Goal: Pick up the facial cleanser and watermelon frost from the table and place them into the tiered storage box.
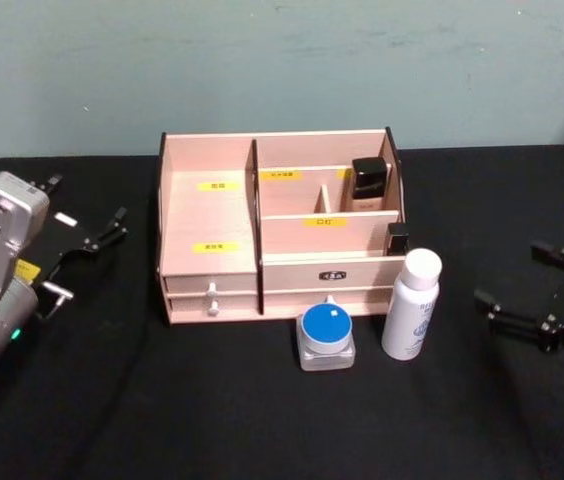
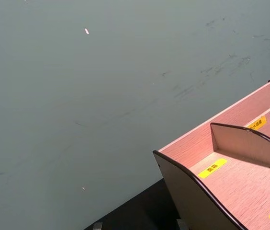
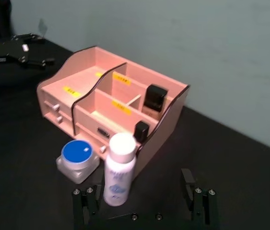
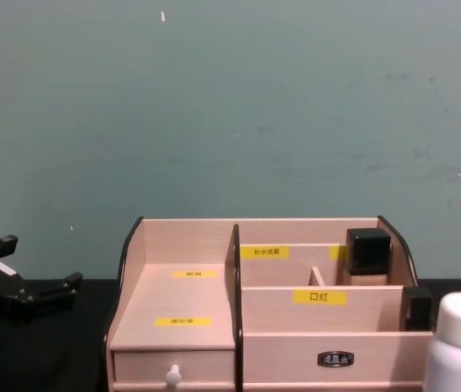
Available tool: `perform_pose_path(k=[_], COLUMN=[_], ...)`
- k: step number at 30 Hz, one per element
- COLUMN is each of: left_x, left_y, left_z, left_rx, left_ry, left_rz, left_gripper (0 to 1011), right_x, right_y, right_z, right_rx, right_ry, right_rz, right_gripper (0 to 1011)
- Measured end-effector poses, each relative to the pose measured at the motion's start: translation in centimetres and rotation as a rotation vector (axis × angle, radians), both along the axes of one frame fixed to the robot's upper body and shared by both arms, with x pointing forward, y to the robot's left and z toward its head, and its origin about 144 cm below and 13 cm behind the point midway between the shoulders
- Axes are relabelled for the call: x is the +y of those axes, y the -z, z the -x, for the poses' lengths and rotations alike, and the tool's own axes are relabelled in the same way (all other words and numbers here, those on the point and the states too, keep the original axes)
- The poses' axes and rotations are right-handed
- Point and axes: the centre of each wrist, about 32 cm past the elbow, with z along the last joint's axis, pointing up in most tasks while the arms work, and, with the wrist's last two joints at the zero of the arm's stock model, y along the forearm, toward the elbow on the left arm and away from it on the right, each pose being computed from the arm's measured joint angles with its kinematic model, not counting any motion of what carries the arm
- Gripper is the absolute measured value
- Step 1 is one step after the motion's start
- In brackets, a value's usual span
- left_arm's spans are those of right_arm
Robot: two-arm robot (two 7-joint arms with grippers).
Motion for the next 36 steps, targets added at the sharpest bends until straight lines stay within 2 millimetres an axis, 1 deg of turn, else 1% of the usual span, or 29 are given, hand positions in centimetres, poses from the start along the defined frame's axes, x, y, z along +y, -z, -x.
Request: perform_pose_path(k=[14, 22, 31, 36], left_x=[0.0, 0.0, 0.0, 0.0], left_y=[0.0, 0.0, 0.0, 0.0], left_z=[0.0, 0.0, 0.0, 0.0], left_rx=[0.0, 0.0, 0.0, 0.0], left_ry=[0.0, 0.0, 0.0, 0.0], left_rz=[0.0, 0.0, 0.0, 0.0], left_gripper=[1001, 1001, 1001, 1001], right_x=[0.6, 0.9, 2.2, 2.7], right_y=[1.5, 2.8, 3.9, 4.3], right_z=[0.1, -1.2, -3.3, -4.1], right_rx=[0.097, 0.13, 0.145, 0.149], right_ry=[-0.035, -0.031, -0.053, -0.058], right_rz=[-0.034, -0.051, -0.067, -0.066], right_gripper=[1000, 1000, 1000, 1000])
